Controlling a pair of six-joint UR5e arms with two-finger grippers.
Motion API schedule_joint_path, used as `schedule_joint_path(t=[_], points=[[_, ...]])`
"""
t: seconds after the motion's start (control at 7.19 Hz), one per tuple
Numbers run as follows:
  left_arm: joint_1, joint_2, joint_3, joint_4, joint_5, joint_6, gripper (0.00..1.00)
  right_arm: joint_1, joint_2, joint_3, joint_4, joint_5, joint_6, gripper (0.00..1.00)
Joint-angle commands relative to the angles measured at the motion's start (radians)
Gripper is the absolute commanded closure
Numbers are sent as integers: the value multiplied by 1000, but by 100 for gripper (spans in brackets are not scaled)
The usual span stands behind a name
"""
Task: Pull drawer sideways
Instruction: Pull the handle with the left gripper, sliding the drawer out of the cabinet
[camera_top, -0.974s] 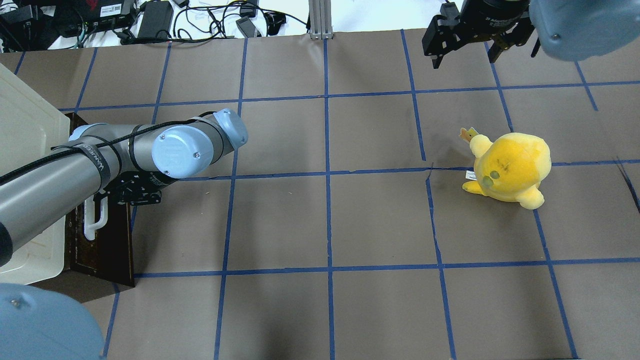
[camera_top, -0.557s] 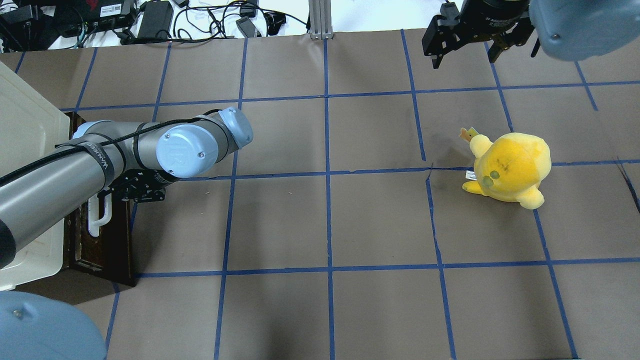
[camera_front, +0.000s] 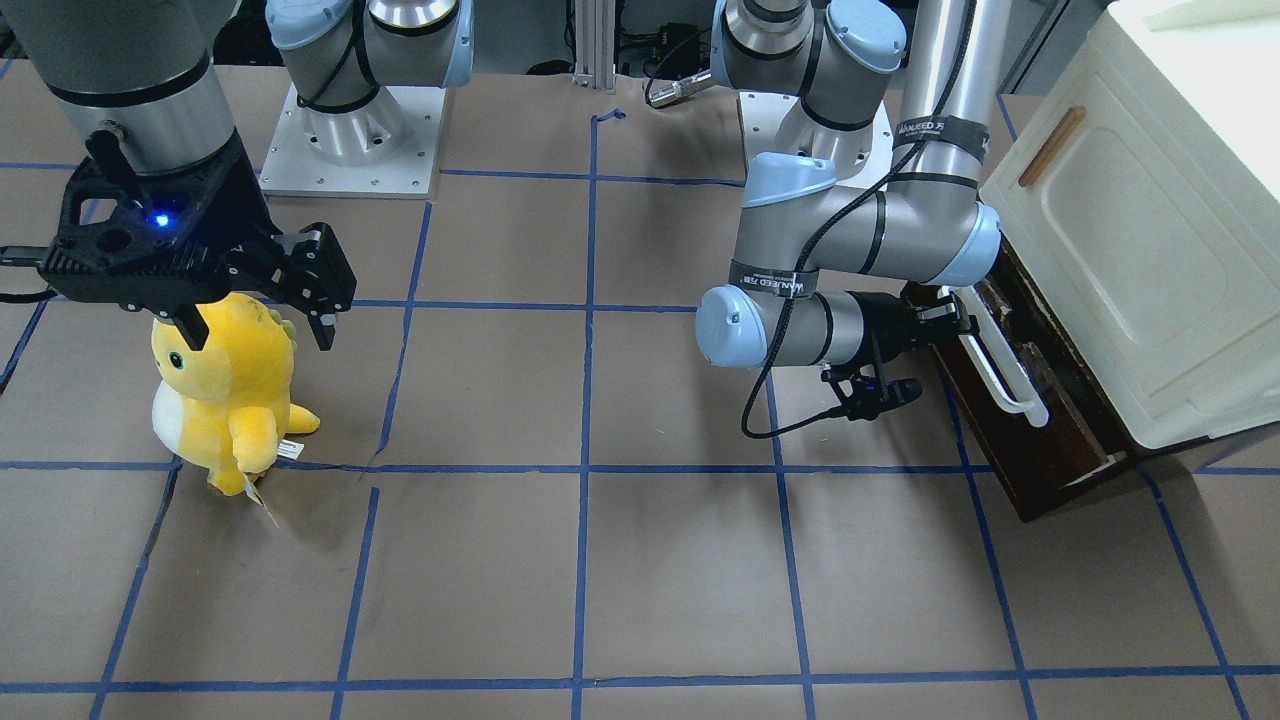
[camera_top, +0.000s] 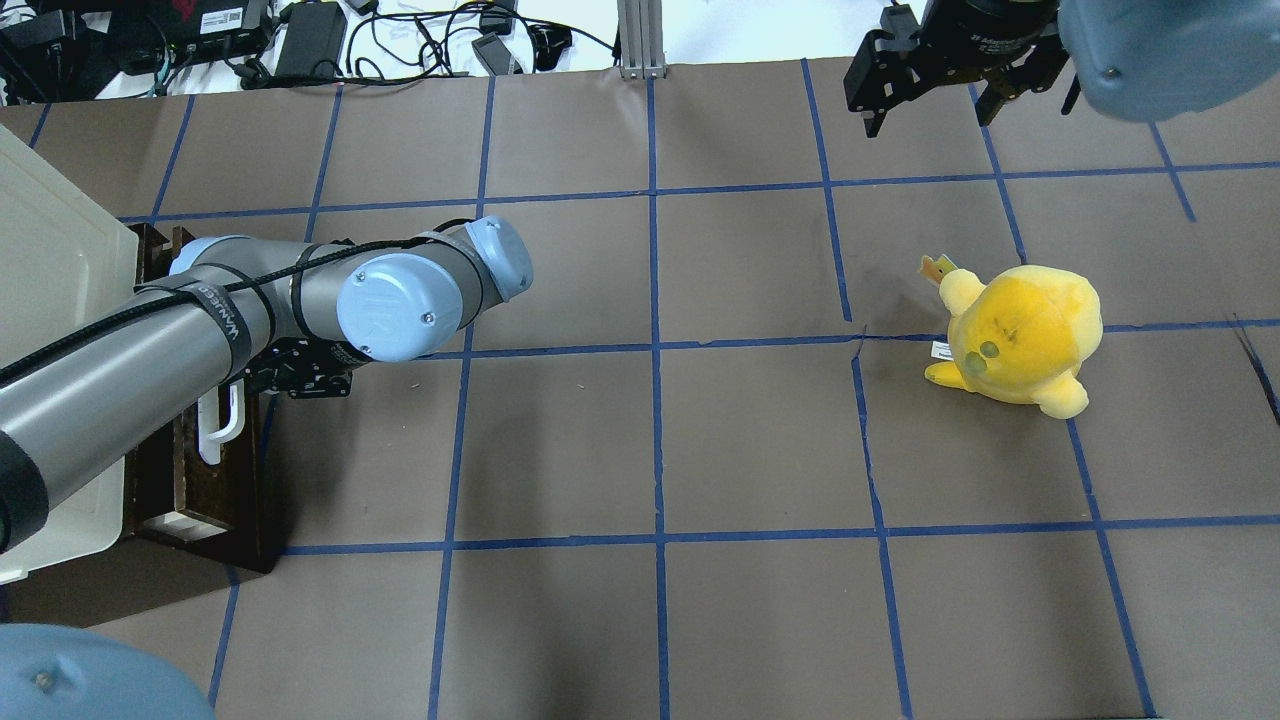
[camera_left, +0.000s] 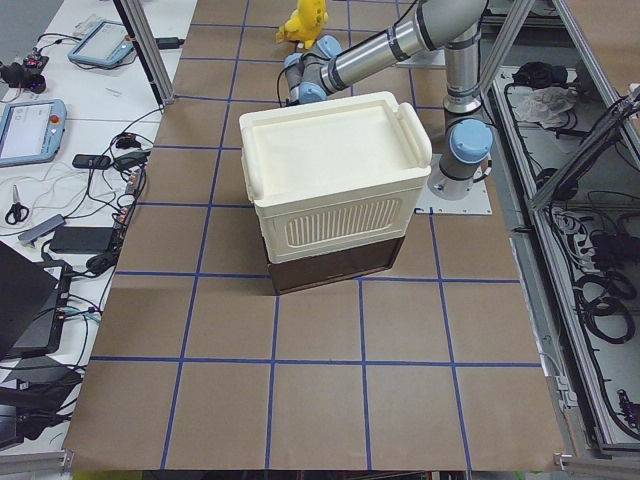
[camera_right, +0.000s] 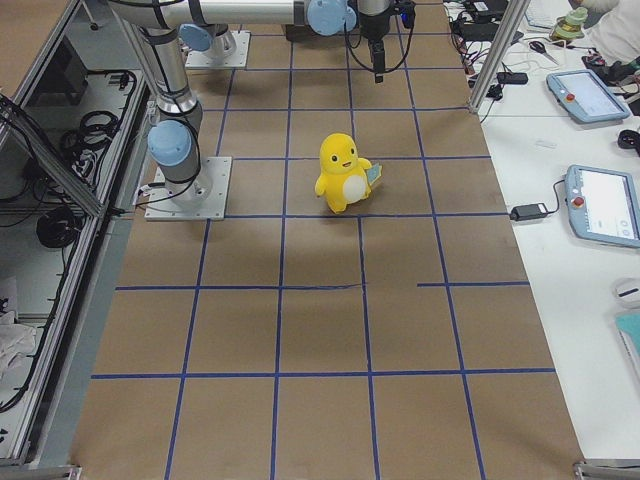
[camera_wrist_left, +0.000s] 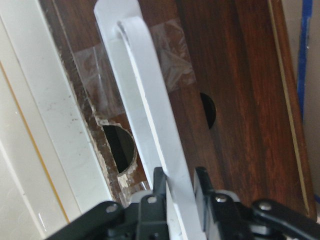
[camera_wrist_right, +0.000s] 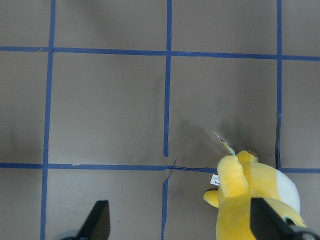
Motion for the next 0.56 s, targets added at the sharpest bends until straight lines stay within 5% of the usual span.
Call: schedule_joint_path(t=[0.0, 0.42], points=[[-22, -3, 7, 8, -12, -1, 95, 0, 0, 0, 0, 1, 0, 0], [-53, -12, 15, 11, -12, -1, 95, 0, 0, 0, 0, 1, 0, 0]])
